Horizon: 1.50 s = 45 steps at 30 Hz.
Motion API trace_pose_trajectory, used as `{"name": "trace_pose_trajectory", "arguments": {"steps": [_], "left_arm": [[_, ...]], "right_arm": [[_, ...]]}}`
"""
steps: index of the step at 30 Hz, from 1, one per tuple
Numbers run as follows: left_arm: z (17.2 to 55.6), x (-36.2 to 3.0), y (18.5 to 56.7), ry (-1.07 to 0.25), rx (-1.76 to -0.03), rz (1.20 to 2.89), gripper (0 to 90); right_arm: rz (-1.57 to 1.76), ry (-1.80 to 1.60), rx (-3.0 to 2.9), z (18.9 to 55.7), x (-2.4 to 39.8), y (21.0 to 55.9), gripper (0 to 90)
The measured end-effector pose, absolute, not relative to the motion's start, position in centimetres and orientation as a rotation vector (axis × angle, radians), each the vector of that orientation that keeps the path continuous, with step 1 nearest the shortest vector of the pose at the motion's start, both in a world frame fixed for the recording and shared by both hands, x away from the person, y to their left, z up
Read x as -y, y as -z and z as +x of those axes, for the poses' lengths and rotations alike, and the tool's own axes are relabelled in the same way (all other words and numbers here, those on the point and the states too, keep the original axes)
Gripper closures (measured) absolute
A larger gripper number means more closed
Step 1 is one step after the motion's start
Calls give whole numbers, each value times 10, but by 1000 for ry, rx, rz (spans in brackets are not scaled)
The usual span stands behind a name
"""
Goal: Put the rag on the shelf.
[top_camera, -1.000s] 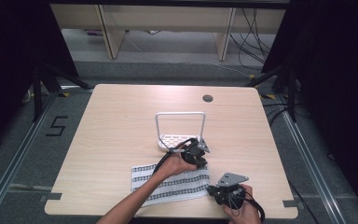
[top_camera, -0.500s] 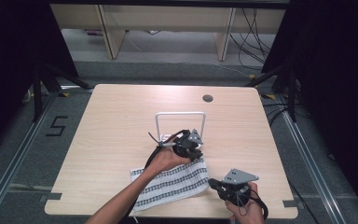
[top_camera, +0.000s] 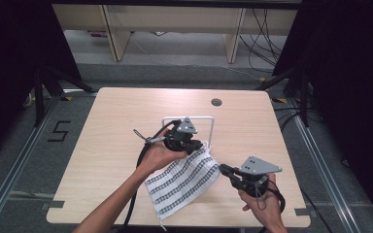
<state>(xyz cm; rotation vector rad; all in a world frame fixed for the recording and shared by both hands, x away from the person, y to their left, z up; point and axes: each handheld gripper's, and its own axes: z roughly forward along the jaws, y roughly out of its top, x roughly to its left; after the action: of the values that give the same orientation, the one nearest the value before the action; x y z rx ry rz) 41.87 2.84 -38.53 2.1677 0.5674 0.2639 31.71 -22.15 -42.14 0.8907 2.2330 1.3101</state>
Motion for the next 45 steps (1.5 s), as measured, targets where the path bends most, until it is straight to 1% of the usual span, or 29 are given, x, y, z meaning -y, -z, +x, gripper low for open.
{"name": "trace_pose_trajectory", "arguments": {"steps": [2, 4, 5, 6, 9, 12, 13, 14, 17, 19, 25, 31, 40, 43, 45], "left_arm": [[415, -34, 377, -252, -598, 2118, 844], [412, -38, 369, -256, -593, 2110, 845], [409, -41, 358, -252, -605, 2086, 845], [409, -41, 358, -252, -605, 2086, 845], [405, -52, 338, -255, -631, 2028, 846], [403, -56, 328, -254, -637, 1997, 845], [402, -61, 318, -260, -632, 1980, 845], [402, -61, 318, -260, -632, 1980, 846], [401, -66, 300, -283, -626, 1954, 846], [402, -66, 297, -290, -625, 1943, 846], [411, -72, 279, -328, -650, 1931, 845], [420, -77, 265, -369, -680, 1916, 845], [436, -83, 258, -386, -724, 1855, 845], [442, -85, 256, -402, -743, 1858, 845], [449, -86, 255, -415, -762, 1846, 845]], "right_arm": [[894, -1336, -2227, 320, 224, 412, 872], [899, -1363, -2205, 323, 226, 400, 872], [905, -1388, -2183, 325, 226, 388, 873], [905, -1388, -2183, 325, 226, 388, 873], [825, -1395, -2138, 330, 226, 362, 873], [822, -1413, -2138, 331, 225, 352, 873], [786, -1416, -2126, 336, 224, 339, 873], [786, -1416, -2126, 336, 224, 339, 873], [774, -1438, -2092, 345, 220, 320, 873], [763, -1423, -2077, 348, 219, 313, 873], [757, -1449, -2063, 363, 215, 298, 873], [763, -1471, -2065, 377, 209, 289, 873], [772, -1477, -2031, 397, 202, 280, 873], [793, -1489, -2032, 404, 198, 275, 873], [787, -1484, -2026, 413, 194, 270, 873]]}}
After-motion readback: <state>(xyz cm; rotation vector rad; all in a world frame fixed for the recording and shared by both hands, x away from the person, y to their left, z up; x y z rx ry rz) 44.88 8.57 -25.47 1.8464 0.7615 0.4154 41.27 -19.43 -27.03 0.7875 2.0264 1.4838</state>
